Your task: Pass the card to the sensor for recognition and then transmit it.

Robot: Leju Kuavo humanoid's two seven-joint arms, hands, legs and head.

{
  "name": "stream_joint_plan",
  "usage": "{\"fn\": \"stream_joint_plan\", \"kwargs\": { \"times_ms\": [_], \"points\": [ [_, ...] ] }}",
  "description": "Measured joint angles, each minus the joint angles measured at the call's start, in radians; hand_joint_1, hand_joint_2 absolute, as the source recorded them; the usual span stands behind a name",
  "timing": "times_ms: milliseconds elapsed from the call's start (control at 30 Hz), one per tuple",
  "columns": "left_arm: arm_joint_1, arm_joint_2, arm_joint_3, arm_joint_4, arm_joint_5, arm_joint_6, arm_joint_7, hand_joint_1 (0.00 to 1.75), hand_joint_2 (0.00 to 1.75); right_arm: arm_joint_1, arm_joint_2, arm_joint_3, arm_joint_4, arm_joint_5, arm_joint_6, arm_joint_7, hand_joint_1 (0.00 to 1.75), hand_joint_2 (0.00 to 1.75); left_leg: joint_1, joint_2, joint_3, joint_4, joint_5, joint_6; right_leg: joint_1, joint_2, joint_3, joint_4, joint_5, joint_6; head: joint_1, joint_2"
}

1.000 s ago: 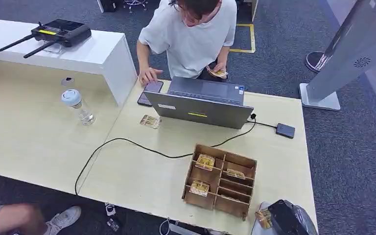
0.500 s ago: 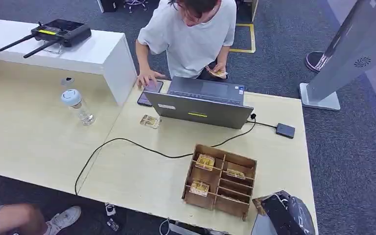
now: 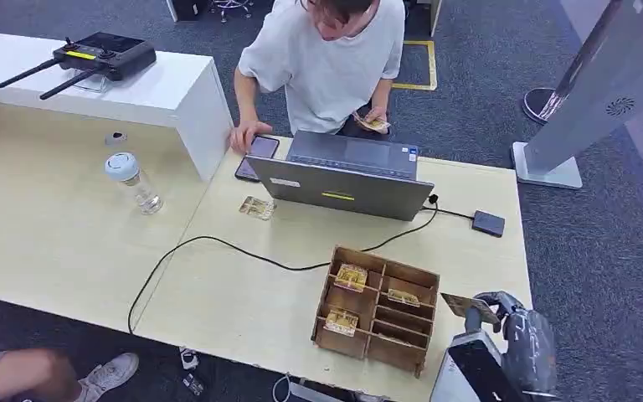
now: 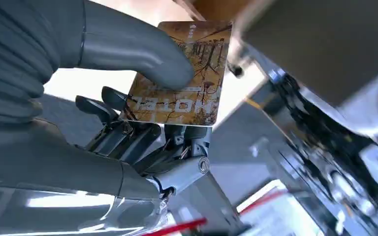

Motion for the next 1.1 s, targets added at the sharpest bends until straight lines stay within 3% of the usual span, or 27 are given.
{"fn": "stream_joint_plan", "kwargs": {
  "times_ms": [467,1100],
  "points": [
    [-0.001,-0.008,0.000,0.000,-0.013,-0.010,0.000,0.00,0.00,-0.017,0.064,0.007,-0.127,0.095,-0.048,-0.123,1.75,1.75,0.000,0.000,0.000,0.000,0.000,0.000,0.000,0.000,0.000,0.000,0.000,0.000,0.000,0.000],
    [-0.018,-0.008,-0.005,0.000,-0.052,-0.040,-0.002,0.00,0.00,-0.160,0.083,0.104,-0.105,0.164,-0.012,-0.119,1.75,1.75,0.000,0.000,0.000,0.000,0.000,0.000,0.000,0.000,0.000,0.000,0.000,0.000,0.000,0.000]
  ]
}}
